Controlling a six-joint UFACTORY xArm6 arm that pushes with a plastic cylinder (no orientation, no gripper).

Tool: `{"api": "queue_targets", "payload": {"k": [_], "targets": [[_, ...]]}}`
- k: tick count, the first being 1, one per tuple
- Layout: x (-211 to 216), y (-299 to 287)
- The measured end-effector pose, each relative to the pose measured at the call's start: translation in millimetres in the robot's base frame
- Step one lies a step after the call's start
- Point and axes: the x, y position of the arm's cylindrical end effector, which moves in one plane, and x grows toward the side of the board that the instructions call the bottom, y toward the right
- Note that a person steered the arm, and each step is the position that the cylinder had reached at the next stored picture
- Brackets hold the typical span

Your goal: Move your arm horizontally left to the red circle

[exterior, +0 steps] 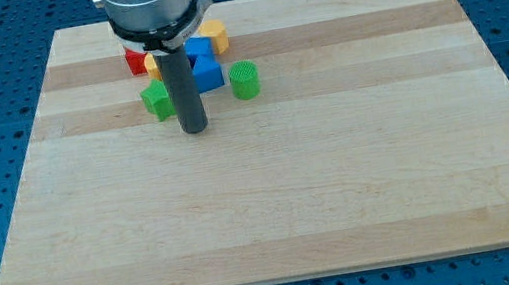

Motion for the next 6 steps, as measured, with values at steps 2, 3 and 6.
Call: {"api": "queue_targets", "payload": {"k": [2, 3, 6], "targets": [[39, -24], [45, -92], [-72, -79]]}}
